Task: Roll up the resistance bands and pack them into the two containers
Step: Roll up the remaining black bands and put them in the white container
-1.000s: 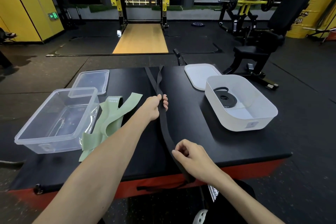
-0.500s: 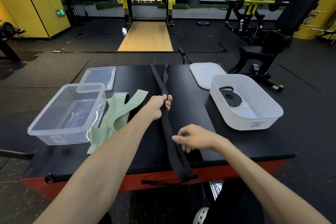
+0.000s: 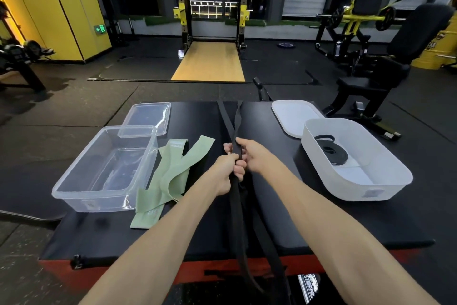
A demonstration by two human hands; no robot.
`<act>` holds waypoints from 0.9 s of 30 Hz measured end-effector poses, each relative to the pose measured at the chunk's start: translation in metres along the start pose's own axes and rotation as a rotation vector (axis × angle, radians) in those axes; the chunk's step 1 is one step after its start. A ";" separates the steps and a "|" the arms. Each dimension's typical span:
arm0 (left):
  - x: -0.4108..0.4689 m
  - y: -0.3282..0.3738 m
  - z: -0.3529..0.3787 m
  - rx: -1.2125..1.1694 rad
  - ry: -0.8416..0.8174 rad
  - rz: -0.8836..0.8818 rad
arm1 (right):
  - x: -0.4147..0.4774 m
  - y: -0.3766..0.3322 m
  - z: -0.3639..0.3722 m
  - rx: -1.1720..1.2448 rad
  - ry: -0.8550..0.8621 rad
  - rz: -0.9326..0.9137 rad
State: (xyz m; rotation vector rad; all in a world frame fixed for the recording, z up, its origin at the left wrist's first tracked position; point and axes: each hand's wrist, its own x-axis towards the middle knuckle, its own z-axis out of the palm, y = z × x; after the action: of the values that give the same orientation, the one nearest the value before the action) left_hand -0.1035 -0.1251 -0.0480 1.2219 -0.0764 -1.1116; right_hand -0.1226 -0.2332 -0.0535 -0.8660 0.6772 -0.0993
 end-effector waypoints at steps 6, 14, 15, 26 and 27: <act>-0.012 -0.005 -0.007 0.002 -0.024 -0.022 | 0.027 -0.007 0.014 0.129 0.119 -0.079; -0.023 -0.001 -0.011 0.083 -0.084 -0.078 | 0.045 -0.017 0.010 -0.050 0.263 -0.183; -0.023 0.002 -0.009 0.067 -0.068 -0.072 | 0.046 -0.018 0.008 -0.091 0.273 -0.195; -0.009 0.028 0.012 -0.153 -0.107 -0.108 | 0.064 -0.066 0.012 0.045 0.011 -0.121; -0.008 0.034 0.011 -0.163 -0.106 -0.092 | 0.068 -0.073 0.016 0.075 -0.009 -0.121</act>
State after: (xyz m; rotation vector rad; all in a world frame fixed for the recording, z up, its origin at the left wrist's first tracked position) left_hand -0.0928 -0.1300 -0.0129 1.0292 -0.0098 -1.2378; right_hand -0.0465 -0.2942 -0.0273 -0.8341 0.6085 -0.2282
